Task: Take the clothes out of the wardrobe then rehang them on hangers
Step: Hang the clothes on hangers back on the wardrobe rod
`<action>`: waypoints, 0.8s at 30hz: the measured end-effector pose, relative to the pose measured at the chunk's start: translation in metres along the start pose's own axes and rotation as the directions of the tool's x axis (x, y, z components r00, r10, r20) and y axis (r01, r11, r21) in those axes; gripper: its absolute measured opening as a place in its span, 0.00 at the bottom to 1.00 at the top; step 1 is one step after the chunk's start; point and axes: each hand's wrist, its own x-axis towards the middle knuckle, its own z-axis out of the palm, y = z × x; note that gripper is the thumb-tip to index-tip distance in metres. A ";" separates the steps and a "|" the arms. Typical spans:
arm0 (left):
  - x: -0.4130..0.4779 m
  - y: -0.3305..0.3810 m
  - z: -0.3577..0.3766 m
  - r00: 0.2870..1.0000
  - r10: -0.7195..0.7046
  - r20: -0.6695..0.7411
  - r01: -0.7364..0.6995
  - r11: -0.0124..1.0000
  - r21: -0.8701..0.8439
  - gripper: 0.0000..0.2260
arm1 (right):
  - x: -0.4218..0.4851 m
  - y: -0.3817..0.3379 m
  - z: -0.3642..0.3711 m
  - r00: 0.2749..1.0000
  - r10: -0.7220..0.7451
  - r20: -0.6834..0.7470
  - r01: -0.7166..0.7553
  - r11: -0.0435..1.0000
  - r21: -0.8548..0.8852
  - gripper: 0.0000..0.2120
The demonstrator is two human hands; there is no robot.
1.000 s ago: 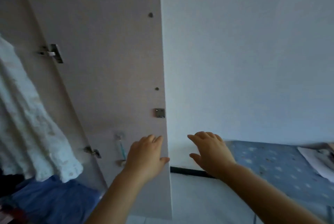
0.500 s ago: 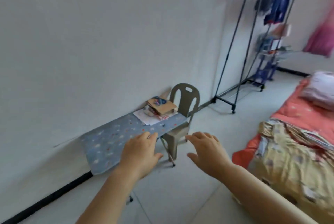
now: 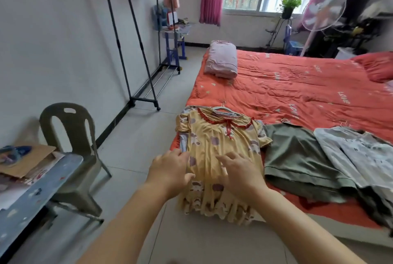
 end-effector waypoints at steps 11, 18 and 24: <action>0.217 -0.015 0.026 0.976 0.179 0.127 -0.182 0.983 0.013 0.26 | 0.156 0.089 0.010 0.973 0.227 0.046 -0.228 0.974 0.004 0.25; 0.318 -0.019 0.035 0.965 0.206 0.165 -0.208 0.978 -0.007 0.21 | 0.243 0.135 0.011 0.959 0.267 0.099 -0.270 0.963 0.014 0.26; 0.423 -0.016 0.057 0.966 0.178 0.186 -0.178 0.984 -0.018 0.21 | 0.345 0.202 0.028 0.954 0.248 0.171 -0.259 0.965 0.044 0.23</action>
